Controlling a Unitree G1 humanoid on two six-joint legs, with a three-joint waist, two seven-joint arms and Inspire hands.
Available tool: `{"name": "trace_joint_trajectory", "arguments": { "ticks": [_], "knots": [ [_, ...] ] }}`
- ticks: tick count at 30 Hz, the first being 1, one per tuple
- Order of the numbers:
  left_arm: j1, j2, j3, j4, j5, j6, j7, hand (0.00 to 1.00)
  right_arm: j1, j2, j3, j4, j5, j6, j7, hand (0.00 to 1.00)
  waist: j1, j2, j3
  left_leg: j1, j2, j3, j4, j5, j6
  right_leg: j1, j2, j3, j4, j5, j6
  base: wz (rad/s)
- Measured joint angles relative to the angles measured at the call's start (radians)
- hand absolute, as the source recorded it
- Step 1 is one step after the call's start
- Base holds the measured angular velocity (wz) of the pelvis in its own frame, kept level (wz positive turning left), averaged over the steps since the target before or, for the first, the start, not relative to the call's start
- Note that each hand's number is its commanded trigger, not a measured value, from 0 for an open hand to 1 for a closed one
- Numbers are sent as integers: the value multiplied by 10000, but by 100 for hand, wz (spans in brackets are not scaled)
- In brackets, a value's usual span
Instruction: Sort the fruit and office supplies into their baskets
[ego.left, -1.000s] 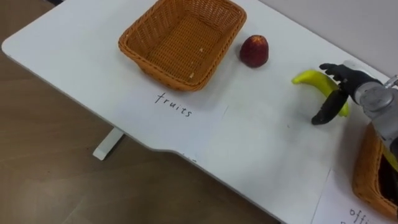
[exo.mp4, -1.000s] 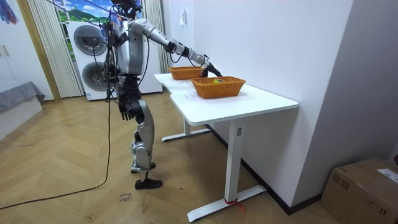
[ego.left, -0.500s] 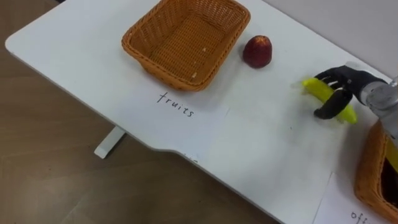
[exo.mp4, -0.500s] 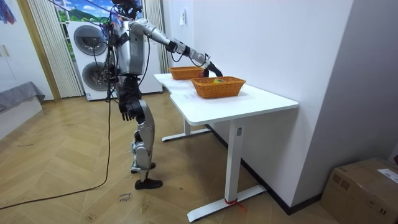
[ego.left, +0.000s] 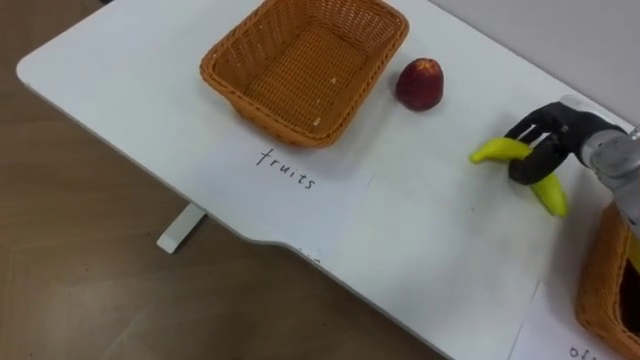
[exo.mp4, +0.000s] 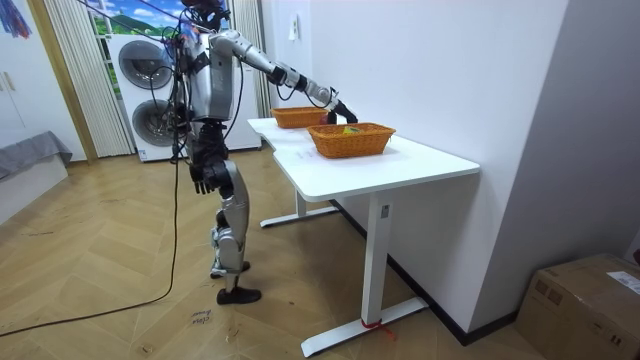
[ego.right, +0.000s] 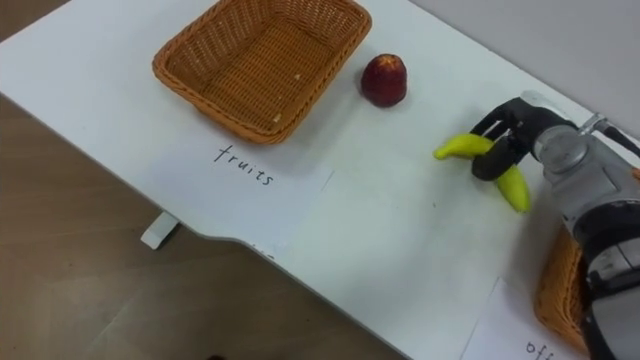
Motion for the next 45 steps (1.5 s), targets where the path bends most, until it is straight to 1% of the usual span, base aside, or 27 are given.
{"name": "trace_joint_trajectory", "arguments": {
  "ticks": [7,13,16,17,18,22,24,26,30,31,33,37,39,41,42,44,45],
  "knots": [
    [14,13,12,3,6,1,-181,0,17,1,4,-63,35,-77,233,100,6,-20,1,45,27,132,11,-2,-2,18,4,35,5,0,0,-2],
    [3,18,4,26,-19,0,-238,0,15,-1,80,-270,33,-102,356,100,7,-23,-2,66,98,225,15,-17,-26,13,48,66,3,5,-8,-4],
    [-64,20,17,202,-103,4,-216,0,33,-1,150,-628,-11,-96,360,100,-16,-26,-5,101,128,250,15,-42,-65,9,61,120,1,9,-14,-8],
    [-56,20,18,207,-108,4,-208,0,83,-1,151,-884,-138,-94,361,100,-38,-30,-9,104,138,279,10,-45,-70,-3,69,207,-1,10,-17,-8],
    [-56,18,29,206,-111,4,-208,0,136,-1,150,-1182,-389,-92,362,100,-66,-32,-12,107,145,307,5,-45,-70,-14,73,289,-1,11,-19,-7],
    [-107,-13,179,220,-29,-9,-190,0,242,4,151,-2164,-1167,-127,472,100,-109,-67,-39,213,162,447,-28,-40,-63,-4,72,327,-1,17,-28,-9],
    [-67,-18,322,197,-6,-109,-163,0,242,2,151,-2728,-1354,-193,505,100,-244,-94,-63,268,162,461,-13,-40,-60,51,61,318,1,17,-28,0],
    [26,-48,445,181,-4,-166,-161,0,243,1,150,-3118,-1444,-196,617,100,-296,-107,-74,352,160,490,-39,-42,-58,120,58,303,0,17,-28,-4],
    [185,-50,454,169,-4,-178,-105,0,265,-20,124,-3810,-1461,-197,835,100,-411,-119,-121,578,168,488,-159,-39,-57,307,30,305,-4,16,-27,0],
    [232,-49,454,180,-4,-181,-98,0,274,-20,124,-3965,-1461,-192,879,100,-474,-117,-158,600,169,482,-199,-37,-55,336,32,304,-12,16,-27,0],
    [343,-49,456,244,-5,-175,-29,0,325,-50,124,-4669,-1454,-209,1008,100,-611,-126,-270,740,169,487,-268,-36,-56,459,36,289,-20,16,-27,0],
    [305,-49,502,479,-4,-199,90,0,328,-118,124,-5315,-1438,-207,1135,100,-654,-154,-295,1086,170,542,-356,-30,-50,765,47,346,-27,14,-25,-3],
    [400,-67,635,551,0,-188,95,0,327,-197,121,-5852,-1460,-196,1237,100,-746,-171,-322,1244,157,553,-371,-29,-43,929,57,464,-32,14,-24,-2],
    [508,-115,730,584,43,-176,118,0,326,-218,66,-6297,-1490,-194,1267,100,-852,-173,-333,1337,134,538,-369,-29,-40,1039,53,463,-42,14,-23,0],
    [573,-172,806,586,186,-168,173,0,326,-235,26,-6492,-1485,-210,1282,100,-873,-166,-331,1415,120,541,-374,-29,-34,1121,52,463,-47,10,-17,0],
    [630,-194,829,585,206,-168,283,0,325,-260,-60,-6713,-1467,-190,1317,100,-883,-157,-334,1456,108,557,-372,-23,-24,1175,46,484,-88,7,-11,0],
    [674,-212,871,588,208,-164,335,0,325,-287,-116,-6908,-1452,-189,1369,100,-881,-184,-359,1466,102,581,-365,-22,-23,1208,57,528,-155,7,-12,-4]
  ]
}}
